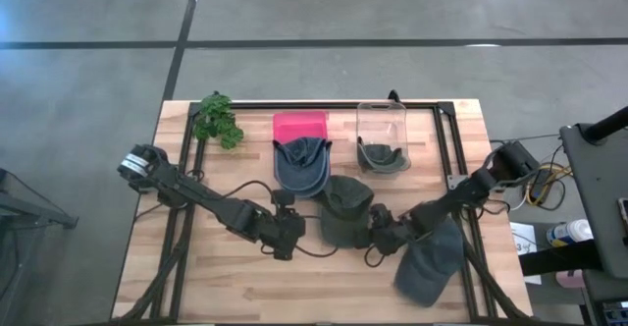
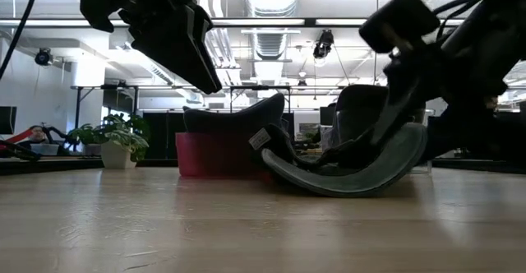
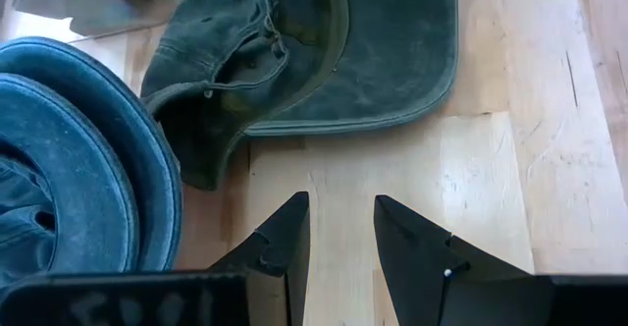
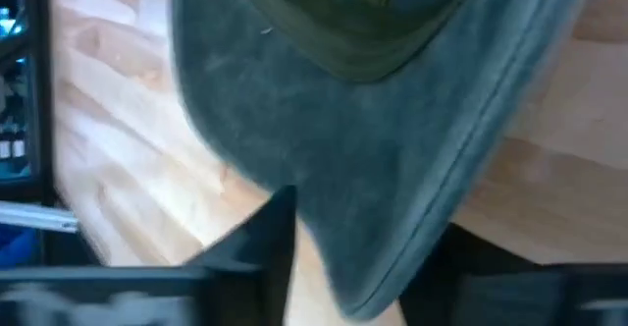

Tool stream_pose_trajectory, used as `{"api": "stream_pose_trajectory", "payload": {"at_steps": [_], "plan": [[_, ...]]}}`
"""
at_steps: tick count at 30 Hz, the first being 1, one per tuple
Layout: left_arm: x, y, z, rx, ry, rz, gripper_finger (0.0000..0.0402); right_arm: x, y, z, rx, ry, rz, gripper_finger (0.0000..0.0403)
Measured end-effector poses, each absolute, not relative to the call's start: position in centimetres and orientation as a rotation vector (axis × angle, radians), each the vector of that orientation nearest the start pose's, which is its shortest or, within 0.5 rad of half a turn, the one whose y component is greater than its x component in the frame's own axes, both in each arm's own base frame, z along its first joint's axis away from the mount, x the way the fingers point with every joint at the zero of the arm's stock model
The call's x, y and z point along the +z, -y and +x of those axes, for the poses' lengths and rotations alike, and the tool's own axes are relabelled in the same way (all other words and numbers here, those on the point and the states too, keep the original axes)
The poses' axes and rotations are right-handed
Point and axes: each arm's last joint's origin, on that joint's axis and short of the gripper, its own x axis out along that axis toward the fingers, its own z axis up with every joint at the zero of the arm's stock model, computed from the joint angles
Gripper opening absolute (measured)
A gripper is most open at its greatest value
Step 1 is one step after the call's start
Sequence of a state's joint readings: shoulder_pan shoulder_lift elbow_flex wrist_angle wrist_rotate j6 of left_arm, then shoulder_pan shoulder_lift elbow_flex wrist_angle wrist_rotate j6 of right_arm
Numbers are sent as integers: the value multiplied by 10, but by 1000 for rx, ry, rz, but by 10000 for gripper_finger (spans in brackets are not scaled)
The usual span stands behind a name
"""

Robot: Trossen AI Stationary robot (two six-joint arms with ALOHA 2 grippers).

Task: Pick & Place hat
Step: Put the black cap into the transparent bin

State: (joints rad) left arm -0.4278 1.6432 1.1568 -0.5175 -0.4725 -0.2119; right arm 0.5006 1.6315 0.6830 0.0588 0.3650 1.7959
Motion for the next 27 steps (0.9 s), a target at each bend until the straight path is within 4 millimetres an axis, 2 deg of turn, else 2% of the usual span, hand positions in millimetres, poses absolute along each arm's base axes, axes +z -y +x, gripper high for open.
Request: {"api": "stream_pose_trajectory", "payload": {"at_steps": [6, 10, 13, 16, 20, 23, 27], "plan": [[228, 126, 310, 144, -882, 241, 110, 123, -127, 258, -609, -660, 1273, 23], [239, 128, 314, 154, -845, 246, 110, 130, -131, 256, -535, -698, 1231, 14], [257, 130, 319, 141, -796, 261, 110, 142, -138, 247, -462, -727, 1151, 13], [280, 133, 326, 128, -731, 254, 110, 154, -144, 234, -419, -757, 978, 13], [306, 133, 332, 133, -657, 207, 110, 177, -149, 227, -394, -764, 783, 13], [313, 131, 334, 144, -638, 209, 110, 190, -148, 229, -383, -778, 710, 13], [309, 125, 336, 196, -658, 246, 110, 209, -153, 240, -327, -736, 624, 12]]}}
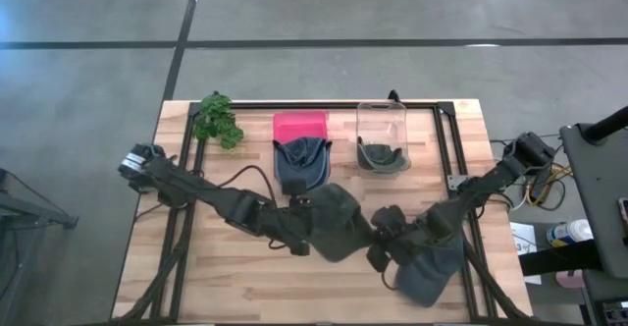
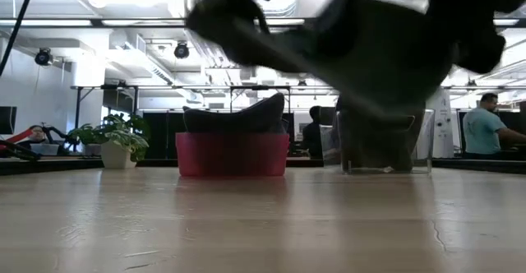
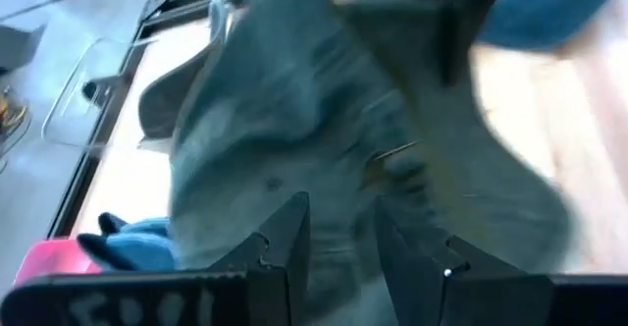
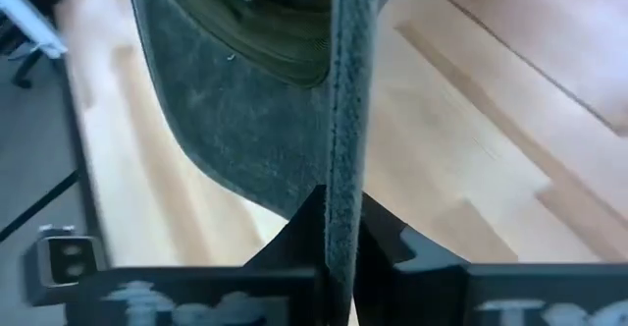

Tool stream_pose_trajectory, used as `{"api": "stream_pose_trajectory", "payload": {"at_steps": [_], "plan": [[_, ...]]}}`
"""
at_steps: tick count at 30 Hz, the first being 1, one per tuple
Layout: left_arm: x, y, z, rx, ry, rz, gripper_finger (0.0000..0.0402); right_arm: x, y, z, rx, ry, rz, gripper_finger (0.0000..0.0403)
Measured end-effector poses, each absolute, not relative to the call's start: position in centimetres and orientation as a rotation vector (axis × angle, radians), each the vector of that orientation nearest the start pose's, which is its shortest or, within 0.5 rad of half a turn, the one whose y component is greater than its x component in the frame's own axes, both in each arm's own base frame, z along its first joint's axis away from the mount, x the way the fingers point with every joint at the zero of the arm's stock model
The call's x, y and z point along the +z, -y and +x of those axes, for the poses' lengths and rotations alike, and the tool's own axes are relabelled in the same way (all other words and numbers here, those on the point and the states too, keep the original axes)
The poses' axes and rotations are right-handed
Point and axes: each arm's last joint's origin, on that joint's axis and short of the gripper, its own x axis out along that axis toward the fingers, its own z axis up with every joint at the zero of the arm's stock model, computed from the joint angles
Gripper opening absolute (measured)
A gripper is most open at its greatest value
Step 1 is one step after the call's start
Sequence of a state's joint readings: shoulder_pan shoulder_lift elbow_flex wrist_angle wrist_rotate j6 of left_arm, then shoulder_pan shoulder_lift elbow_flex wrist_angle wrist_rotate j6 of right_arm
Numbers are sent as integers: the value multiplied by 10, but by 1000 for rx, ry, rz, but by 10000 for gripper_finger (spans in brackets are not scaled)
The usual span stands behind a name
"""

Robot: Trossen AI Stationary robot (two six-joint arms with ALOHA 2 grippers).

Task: Pick & Place hat
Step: Put the black cap into the transparent bin

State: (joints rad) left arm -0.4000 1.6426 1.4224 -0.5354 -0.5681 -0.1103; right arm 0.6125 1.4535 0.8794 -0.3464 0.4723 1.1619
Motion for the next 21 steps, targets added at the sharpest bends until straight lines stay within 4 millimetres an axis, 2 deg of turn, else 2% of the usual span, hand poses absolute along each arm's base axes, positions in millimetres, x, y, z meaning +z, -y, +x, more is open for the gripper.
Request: {"api": "stream_pose_trajectory", "payload": {"at_steps": [7, 11, 16, 21], "plan": [[289, 120, 344, 257, -723, 205, 110, 239, -161, 261, -255, -688, 543, 12], [284, 125, 356, 245, -696, 183, 110, 250, -156, 269, -258, -661, 540, 12], [291, 127, 365, 259, -642, 189, 110, 251, -148, 274, -279, -651, 561, 12], [292, 124, 366, 311, -630, 263, 110, 244, -147, 272, -283, -677, 585, 13]]}}
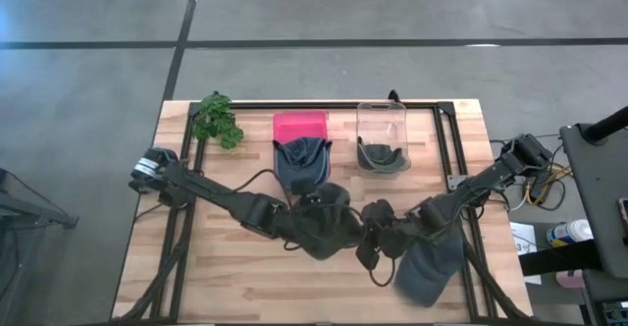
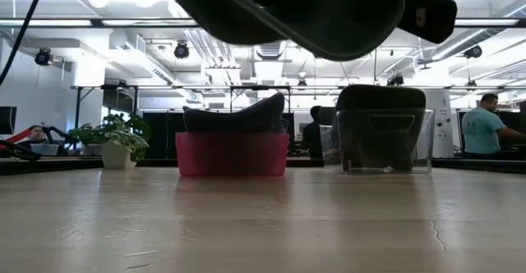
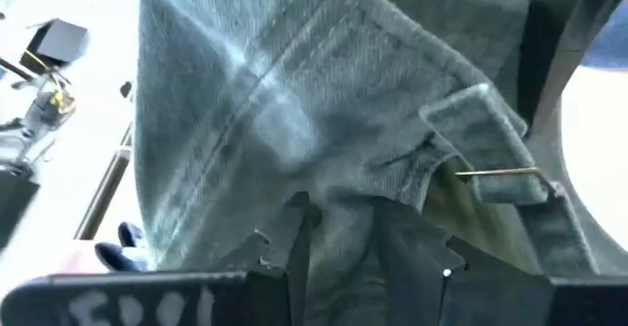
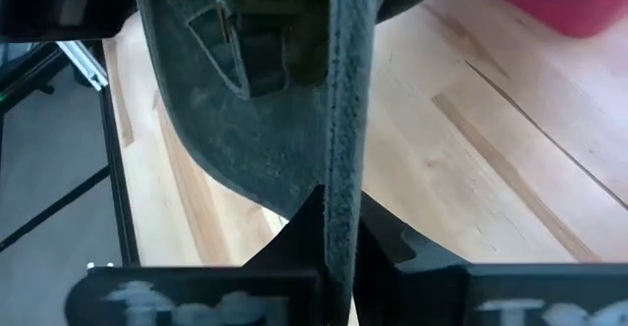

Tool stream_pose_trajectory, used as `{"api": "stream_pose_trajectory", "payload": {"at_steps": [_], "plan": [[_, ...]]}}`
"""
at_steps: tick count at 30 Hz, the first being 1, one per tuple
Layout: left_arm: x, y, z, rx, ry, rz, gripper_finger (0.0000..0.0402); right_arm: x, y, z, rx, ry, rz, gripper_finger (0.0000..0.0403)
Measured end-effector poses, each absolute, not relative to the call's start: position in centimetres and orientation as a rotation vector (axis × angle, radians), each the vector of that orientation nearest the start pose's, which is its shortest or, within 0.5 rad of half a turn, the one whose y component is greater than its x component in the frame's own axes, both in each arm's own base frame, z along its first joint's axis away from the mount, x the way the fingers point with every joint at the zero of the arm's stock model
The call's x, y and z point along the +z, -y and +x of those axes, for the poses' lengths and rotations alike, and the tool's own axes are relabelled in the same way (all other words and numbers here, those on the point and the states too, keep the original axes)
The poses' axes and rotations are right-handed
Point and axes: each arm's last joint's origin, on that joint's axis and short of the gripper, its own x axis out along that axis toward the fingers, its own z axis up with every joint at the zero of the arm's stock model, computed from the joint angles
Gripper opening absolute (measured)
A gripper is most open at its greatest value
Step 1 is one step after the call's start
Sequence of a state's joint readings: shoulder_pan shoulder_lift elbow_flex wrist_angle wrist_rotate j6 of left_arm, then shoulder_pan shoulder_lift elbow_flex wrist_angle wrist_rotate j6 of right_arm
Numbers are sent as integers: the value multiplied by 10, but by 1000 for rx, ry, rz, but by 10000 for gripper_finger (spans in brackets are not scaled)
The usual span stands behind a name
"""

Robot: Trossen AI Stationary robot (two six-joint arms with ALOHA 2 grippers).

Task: Pick & Place hat
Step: Put the black cap into the transparent bin

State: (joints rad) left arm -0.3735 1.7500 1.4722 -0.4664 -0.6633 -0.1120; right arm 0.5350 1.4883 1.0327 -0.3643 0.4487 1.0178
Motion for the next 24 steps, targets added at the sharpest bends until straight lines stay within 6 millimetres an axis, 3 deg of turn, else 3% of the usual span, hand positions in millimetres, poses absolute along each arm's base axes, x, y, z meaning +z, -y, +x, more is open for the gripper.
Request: {"api": "stream_pose_trajectory", "payload": {"at_steps": [7, 17, 21, 24], "plan": [[297, 124, 361, 336, -674, 433, 110, 245, -146, 272, -282, -675, 583, 13], [361, 120, 345, 479, -601, 513, 110, 242, -140, 266, -413, -592, 728, 13], [375, 111, 329, 565, -604, 457, 110, 253, -130, 251, -520, -464, 867, 13], [372, 105, 321, 601, -629, 365, 110, 260, -115, 227, -594, -419, 969, 13]]}}
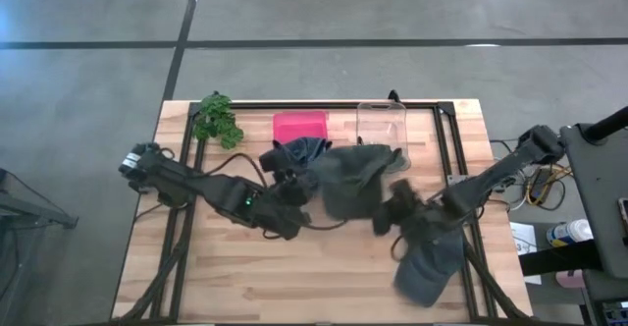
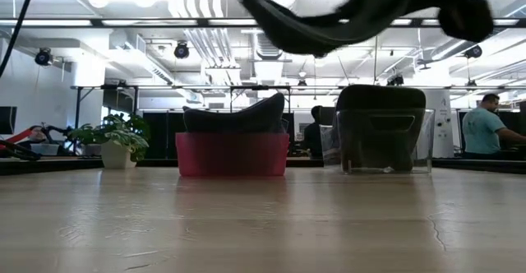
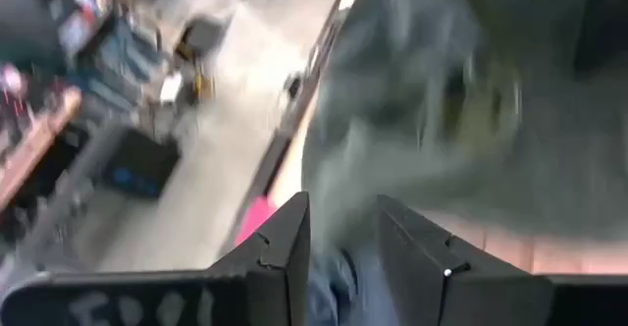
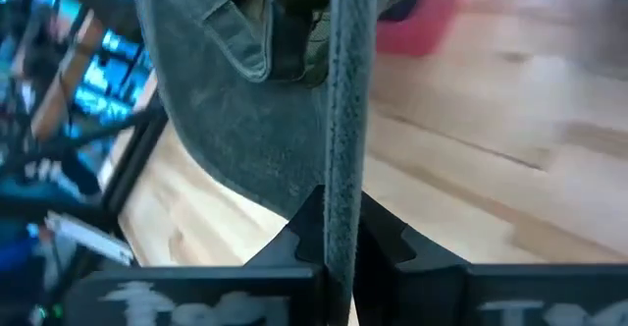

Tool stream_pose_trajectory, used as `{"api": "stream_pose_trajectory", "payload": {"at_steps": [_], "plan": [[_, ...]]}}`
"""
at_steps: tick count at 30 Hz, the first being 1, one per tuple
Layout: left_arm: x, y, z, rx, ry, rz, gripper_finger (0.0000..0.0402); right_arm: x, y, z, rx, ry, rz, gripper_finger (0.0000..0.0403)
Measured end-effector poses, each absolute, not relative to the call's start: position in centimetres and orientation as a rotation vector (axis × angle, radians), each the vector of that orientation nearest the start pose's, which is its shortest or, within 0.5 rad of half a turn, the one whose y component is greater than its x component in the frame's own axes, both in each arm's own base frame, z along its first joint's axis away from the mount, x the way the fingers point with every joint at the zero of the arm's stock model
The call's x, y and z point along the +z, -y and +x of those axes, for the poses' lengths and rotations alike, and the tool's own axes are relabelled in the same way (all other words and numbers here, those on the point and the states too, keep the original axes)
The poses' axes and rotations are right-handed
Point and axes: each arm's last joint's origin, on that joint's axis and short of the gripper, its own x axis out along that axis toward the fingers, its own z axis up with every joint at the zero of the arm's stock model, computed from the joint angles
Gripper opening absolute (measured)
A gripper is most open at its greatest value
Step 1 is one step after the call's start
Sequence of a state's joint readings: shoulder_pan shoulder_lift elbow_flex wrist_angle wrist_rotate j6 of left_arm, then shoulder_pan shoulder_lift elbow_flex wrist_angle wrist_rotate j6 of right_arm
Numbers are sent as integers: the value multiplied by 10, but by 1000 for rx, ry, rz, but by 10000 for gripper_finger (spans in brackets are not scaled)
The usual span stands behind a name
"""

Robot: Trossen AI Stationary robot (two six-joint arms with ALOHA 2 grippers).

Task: Pick & Place hat
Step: Put the black cap into the transparent bin

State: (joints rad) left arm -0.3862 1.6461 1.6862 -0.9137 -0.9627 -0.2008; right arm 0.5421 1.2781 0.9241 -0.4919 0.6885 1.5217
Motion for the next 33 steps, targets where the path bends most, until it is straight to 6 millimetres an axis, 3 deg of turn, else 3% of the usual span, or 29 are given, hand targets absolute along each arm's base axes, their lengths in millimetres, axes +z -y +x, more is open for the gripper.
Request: {"api": "stream_pose_trajectory", "payload": {"at_steps": [9, 17, 24, 28, 33], "plan": [[365, 100, 316, 638, -665, 251, 110, 288, -36, 150, -658, -337, 1170, 13], [367, 90, 323, 664, -634, 192, 110, 270, 24, 108, -628, -384, 1416, 13], [367, 87, 325, 646, -633, 152, 110, 241, 51, 117, -468, -434, 1618, 13], [367, 87, 325, 652, -627, 134, 110, 223, 59, 124, -549, -510, 1616, 13], [367, 87, 325, 663, -615, 100, 110, 223, 62, 125, -584, -515, 1587, 13]]}}
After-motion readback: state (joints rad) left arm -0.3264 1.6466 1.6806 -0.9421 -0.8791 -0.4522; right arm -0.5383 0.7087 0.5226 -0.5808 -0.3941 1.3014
